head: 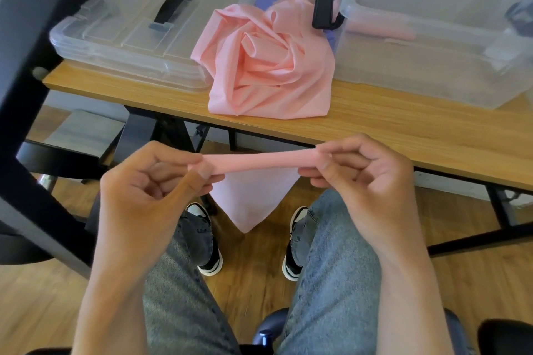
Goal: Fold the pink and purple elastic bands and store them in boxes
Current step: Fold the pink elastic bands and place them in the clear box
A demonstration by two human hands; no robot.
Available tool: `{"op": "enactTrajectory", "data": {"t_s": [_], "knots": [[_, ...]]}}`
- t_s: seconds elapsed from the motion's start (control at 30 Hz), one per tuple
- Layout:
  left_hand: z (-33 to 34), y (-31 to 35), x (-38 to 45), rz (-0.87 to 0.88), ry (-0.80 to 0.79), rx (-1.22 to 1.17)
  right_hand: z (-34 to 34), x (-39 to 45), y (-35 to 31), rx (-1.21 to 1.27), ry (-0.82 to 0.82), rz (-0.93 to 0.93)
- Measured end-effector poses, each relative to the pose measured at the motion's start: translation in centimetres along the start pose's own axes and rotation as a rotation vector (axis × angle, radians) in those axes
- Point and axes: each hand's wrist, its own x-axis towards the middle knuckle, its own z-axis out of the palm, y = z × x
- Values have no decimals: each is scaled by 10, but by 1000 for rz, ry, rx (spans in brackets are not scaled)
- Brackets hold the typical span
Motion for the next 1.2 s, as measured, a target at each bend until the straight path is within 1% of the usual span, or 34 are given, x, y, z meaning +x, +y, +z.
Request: {"op": "enactTrajectory", "data": {"t_s": [0.17, 0.27, 0.33, 0.5, 0.6, 0.7, 0.77, 0.83, 1.0, 1.1, 1.2], "knots": [[-6, 2, -1, -72, -43, 53, -9, -2, 4, -125, -61, 111], [-7, 1, 0, -43, -78, 122, -11, -3, 4, -278, -63, 54], [-7, -1, 0, -5, -75, 148, -10, -5, 4, -322, -55, 0], [-7, 1, -2, 51, -24, 174, -8, -8, 3, -308, -84, -78], [-6, 2, -3, 37, -25, 139, -5, -10, 5, -199, -52, -38], [-4, 2, -5, -2, 28, 8, -4, -10, 5, -83, -42, 9], [-2, 4, -5, 4, 50, 5, -5, -9, 5, -51, -42, 2], [-3, 5, -5, 6, 39, 25, -7, -9, 6, -102, -44, -4], [-4, 6, -5, -26, -27, 60, -14, -9, 13, -250, -93, 104], [-4, 6, -5, -5, -57, 140, -14, -9, 13, -334, -119, 87], [-6, 6, -5, 14, -64, 196, -14, -11, 12, -328, -134, 62]]}}
